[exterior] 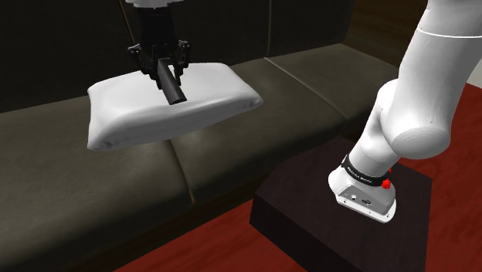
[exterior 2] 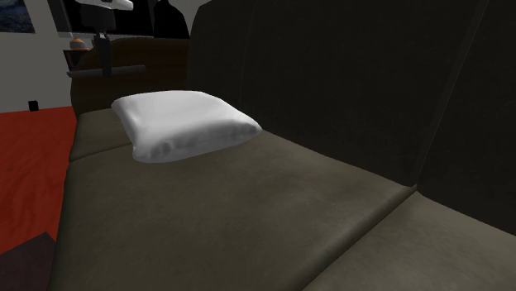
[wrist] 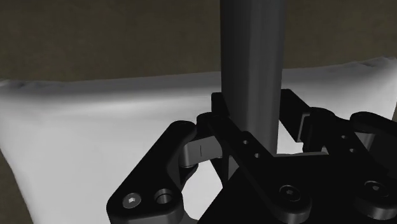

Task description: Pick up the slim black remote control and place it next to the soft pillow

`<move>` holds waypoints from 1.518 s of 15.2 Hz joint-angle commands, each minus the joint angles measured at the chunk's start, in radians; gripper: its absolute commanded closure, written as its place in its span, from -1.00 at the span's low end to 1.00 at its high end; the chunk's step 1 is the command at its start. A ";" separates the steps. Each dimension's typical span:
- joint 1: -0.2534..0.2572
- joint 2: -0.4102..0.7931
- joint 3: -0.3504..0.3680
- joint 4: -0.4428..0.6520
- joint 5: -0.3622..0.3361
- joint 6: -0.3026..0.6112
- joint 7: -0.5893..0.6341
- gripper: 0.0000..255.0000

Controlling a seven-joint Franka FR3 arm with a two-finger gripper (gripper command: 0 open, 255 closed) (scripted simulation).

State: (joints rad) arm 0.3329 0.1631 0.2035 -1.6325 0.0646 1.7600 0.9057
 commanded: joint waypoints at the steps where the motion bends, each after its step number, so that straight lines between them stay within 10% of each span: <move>1: 0.030 0.038 0.019 0.050 -0.010 -0.008 0.052 1.00; 12: 0.223 0.339 0.078 0.475 -0.097 -0.122 0.287 1.00; 23: 0.210 0.325 0.076 0.304 -0.093 0.034 0.278 1.00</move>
State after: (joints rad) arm 0.5430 0.4803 0.2801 -1.3274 -0.0273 1.7848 1.1848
